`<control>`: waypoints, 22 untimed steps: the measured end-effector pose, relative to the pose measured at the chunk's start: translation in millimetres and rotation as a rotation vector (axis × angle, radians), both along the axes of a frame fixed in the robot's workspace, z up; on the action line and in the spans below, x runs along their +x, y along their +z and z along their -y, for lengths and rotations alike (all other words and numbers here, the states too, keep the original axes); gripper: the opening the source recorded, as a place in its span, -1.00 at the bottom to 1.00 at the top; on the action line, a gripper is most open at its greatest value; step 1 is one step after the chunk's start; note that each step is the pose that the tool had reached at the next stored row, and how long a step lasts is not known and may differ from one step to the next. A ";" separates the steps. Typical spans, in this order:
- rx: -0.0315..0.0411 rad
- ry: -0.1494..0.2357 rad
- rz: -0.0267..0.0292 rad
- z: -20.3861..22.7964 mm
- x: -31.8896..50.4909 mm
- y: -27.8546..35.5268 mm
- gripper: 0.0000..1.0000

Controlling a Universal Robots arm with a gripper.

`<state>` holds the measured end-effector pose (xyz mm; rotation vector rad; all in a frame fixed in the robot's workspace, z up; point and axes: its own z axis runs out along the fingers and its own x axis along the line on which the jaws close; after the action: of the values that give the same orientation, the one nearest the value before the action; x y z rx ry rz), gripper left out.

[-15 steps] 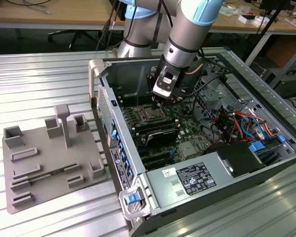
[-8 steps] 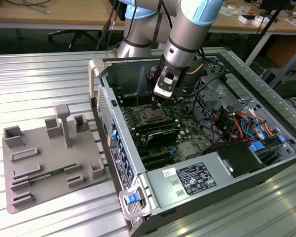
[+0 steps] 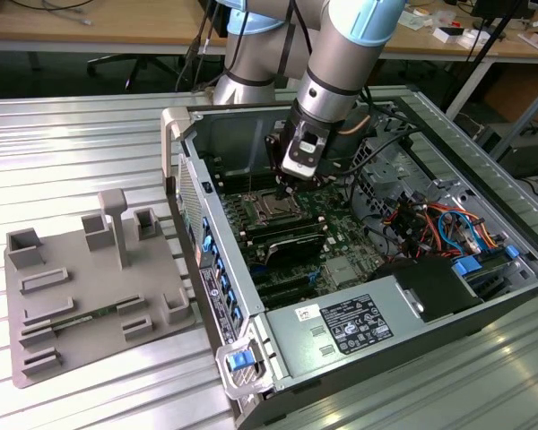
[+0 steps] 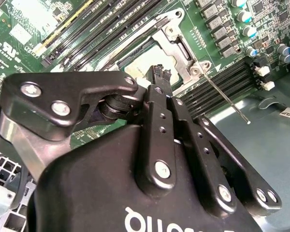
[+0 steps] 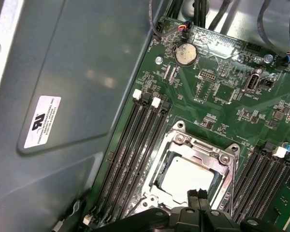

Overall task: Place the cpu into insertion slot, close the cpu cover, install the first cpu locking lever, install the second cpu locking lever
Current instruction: 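Install the first cpu locking lever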

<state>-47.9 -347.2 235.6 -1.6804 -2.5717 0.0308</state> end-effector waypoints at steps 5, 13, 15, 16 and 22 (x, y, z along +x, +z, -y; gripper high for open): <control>0.0000 0.024 0.0000 0.0 0.0 0.0 -0.79; 0.0000 0.053 0.0000 0.0 0.0 0.0 -0.79; 0.0000 0.062 0.0000 0.0 0.0 0.0 -0.79; 0.0000 0.067 0.0000 0.0 0.0 0.0 -0.79; 0.0000 0.091 0.0000 0.0 0.0 0.0 -0.79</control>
<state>-47.9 -347.2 235.6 -1.5628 -2.6459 0.0356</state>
